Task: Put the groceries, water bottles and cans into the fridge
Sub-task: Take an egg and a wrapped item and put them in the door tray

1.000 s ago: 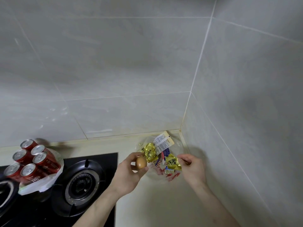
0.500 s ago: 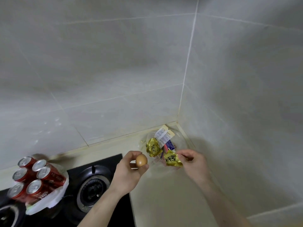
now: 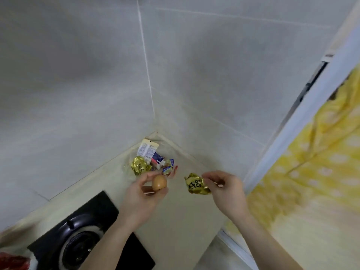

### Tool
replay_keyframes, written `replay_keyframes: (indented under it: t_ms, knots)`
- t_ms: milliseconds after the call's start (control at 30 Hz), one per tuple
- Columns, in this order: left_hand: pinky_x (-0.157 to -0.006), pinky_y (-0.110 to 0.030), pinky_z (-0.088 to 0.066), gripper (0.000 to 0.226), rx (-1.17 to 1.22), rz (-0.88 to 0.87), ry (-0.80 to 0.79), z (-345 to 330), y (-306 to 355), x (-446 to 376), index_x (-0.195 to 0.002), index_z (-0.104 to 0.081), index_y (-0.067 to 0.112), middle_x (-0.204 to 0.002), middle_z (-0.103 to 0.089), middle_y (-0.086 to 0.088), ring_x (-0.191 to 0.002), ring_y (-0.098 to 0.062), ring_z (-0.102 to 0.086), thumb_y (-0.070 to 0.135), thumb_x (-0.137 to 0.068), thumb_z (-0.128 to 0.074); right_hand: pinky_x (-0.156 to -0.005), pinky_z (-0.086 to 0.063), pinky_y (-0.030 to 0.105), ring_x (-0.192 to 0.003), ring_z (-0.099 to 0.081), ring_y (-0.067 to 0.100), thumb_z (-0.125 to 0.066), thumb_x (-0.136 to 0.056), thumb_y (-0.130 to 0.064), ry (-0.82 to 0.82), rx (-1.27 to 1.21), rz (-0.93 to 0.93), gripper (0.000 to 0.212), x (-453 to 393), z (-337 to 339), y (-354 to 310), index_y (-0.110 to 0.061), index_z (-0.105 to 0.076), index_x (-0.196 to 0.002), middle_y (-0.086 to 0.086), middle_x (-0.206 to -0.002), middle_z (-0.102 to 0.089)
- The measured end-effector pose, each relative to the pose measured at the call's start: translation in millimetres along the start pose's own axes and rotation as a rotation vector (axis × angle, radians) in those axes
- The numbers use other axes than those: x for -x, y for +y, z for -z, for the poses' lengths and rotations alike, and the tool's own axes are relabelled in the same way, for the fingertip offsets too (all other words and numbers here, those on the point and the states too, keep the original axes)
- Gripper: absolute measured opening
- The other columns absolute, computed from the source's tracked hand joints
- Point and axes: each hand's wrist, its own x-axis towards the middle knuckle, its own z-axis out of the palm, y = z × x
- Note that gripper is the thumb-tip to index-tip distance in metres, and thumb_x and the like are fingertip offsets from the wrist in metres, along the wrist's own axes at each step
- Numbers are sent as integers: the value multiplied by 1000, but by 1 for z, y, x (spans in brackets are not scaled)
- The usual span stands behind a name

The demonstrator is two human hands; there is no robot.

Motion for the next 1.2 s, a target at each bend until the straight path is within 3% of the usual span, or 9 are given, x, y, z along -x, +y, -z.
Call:
replay_keyframes:
  t_ms: [133, 267, 433, 533, 600, 733, 833, 1100, 1200]
  knots:
    - [-67, -11, -52, 43, -5, -56, -130, -41, 24, 1, -110, -69, 39, -105, -72, 16, -89, -4, -72, 15, -79, -86, -75, -51, 16, -82, -69, 1, -75, -89, -8, 163, -53, -61, 23, 33, 55, 11, -29, -80, -84, -21, -82, -76]
    - [-67, -4, -49, 42, -28, -152, -277, -100, 58, 16, -108, -68, 36, -99, -72, 16, -86, 6, -69, 12, -78, -86, -85, -58, 34, -84, -69, 6, -75, -89, -7, 329, -100, -154, 24, 75, 122, 25, -29, -79, -83, -16, -83, -76]
    - [-72, -14, -55, 43, -16, -250, -498, -191, 104, 57, -111, -68, 33, -102, -72, 21, -87, 0, -72, 10, -79, -85, -84, -59, 46, -82, -71, 14, -77, -87, -4, 584, -66, -176, 24, 151, 219, 40, -28, -80, -82, -10, -81, -76]
    - [-78, -25, -55, 42, -14, -304, -630, -244, 132, 92, -110, -68, 40, -103, -72, 23, -87, -2, -73, 15, -80, -85, -80, -60, 42, -82, -71, 14, -75, -88, -5, 714, -49, -204, 26, 201, 276, 48, -30, -80, -82, -9, -80, -76]
    - [-78, -27, -55, 42, -11, -330, -713, -278, 150, 117, -109, -67, 45, -105, -72, 22, -88, -4, -72, 20, -80, -85, -74, -58, 30, -81, -71, 8, -74, -89, -5, 786, -45, -207, 27, 236, 311, 52, -31, -79, -82, -12, -80, -76]
    - [-74, -22, -52, 42, 0, -390, -854, -339, 182, 174, -107, -66, 50, -104, -70, 25, -86, -1, -71, 24, -80, -85, -72, -52, 17, -84, -70, 1, -73, -91, -8, 905, -31, -228, 25, 301, 369, 58, -32, -79, -85, -17, -84, -76]
    - [-69, -19, -55, 43, 23, -450, -937, -381, 203, 220, -106, -69, 43, -101, -73, 22, -81, -4, -73, 15, -78, -86, -71, -53, 17, -83, -70, 4, -73, -91, -9, 1010, -5, -256, 22, 348, 404, 63, -29, -80, -86, -14, -84, -77]
    - [-87, -39, -58, 47, 41, -572, -1264, -483, 255, 329, -101, -70, 45, -95, -76, 13, -81, -13, -76, 7, -77, -86, -73, -53, 13, -83, -71, 2, -74, -91, -9, 1337, 63, -293, 21, 459, 482, 61, -29, -80, -88, -15, -84, -77]
    - [-88, -39, -57, 46, 79, -592, -1406, -520, 273, 363, -103, -70, 42, -98, -76, 11, -83, -16, -77, 6, -78, -84, -76, -54, 14, -86, -71, 3, -74, -91, -11, 1440, 104, -326, 21, 492, 504, 60, -31, -80, -88, -15, -87, -78]
